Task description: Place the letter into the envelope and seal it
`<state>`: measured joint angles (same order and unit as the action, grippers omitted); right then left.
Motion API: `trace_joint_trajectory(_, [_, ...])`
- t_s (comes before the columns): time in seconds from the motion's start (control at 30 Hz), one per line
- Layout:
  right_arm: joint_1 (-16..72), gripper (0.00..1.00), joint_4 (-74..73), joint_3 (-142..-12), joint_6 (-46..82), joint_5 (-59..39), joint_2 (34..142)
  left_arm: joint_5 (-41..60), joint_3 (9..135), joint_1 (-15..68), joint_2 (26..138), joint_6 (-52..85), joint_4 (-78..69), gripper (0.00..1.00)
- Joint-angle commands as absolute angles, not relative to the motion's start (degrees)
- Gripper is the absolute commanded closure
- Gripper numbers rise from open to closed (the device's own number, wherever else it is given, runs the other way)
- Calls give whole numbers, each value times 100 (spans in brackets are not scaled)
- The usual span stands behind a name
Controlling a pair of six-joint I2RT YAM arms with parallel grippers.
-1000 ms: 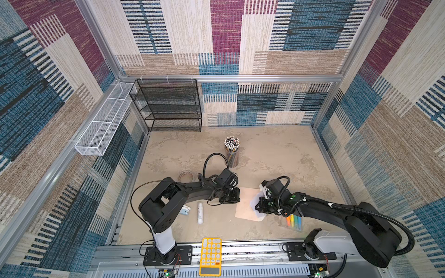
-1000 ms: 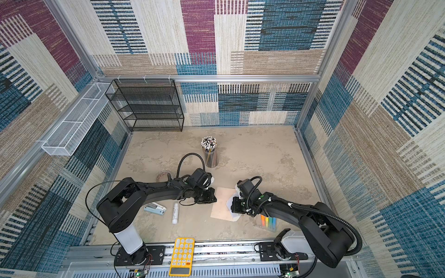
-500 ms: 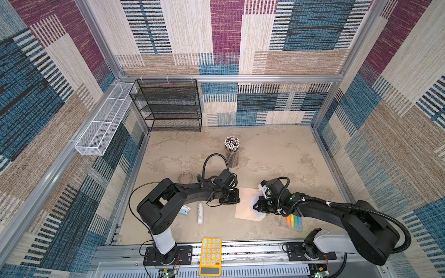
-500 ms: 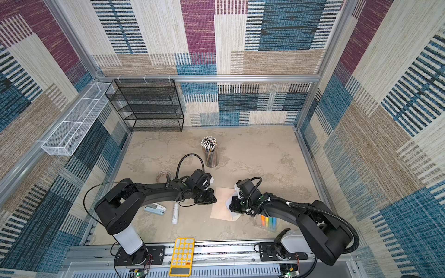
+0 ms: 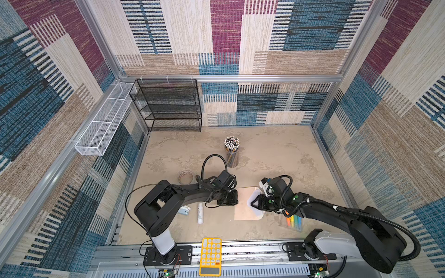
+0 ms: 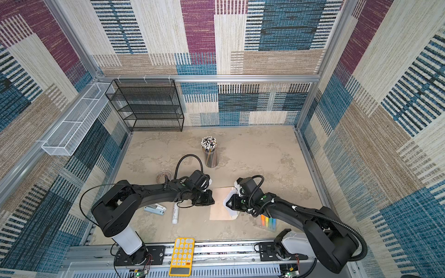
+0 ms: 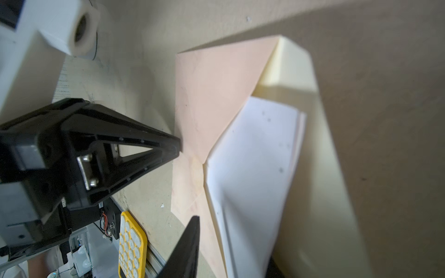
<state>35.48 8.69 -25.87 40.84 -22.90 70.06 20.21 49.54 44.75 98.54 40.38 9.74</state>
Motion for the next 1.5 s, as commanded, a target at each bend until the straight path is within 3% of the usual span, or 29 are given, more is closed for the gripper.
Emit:
trace_joint_trajectory(0.0, [3468,67,1090,-2563,3999,-2173,6854,1635,4883,4465,9888,4021,1811,87])
trace_joint_trajectory(0.17, [3350,70,1147,-2440,4007,-2193,6715,1634,4844,4464,9892,4032,1795,87])
trace_joint_trajectory(0.4, [3304,89,905,-2314,4120,-2309,6808,1678,4786,4465,9871,4068,1699,84])
trace_joint_trajectory(0.6, [3300,97,631,-2259,4218,-2463,6985,1755,4751,4465,9871,4100,1584,83])
trace_joint_trajectory(1.1, [3270,98,393,-2041,4307,-2488,7134,1679,4385,4465,8831,4194,1595,62])
trace_joint_trajectory(1.47, [3264,98,474,-2200,4211,-2477,7217,1773,4331,4463,9079,4205,1477,59])
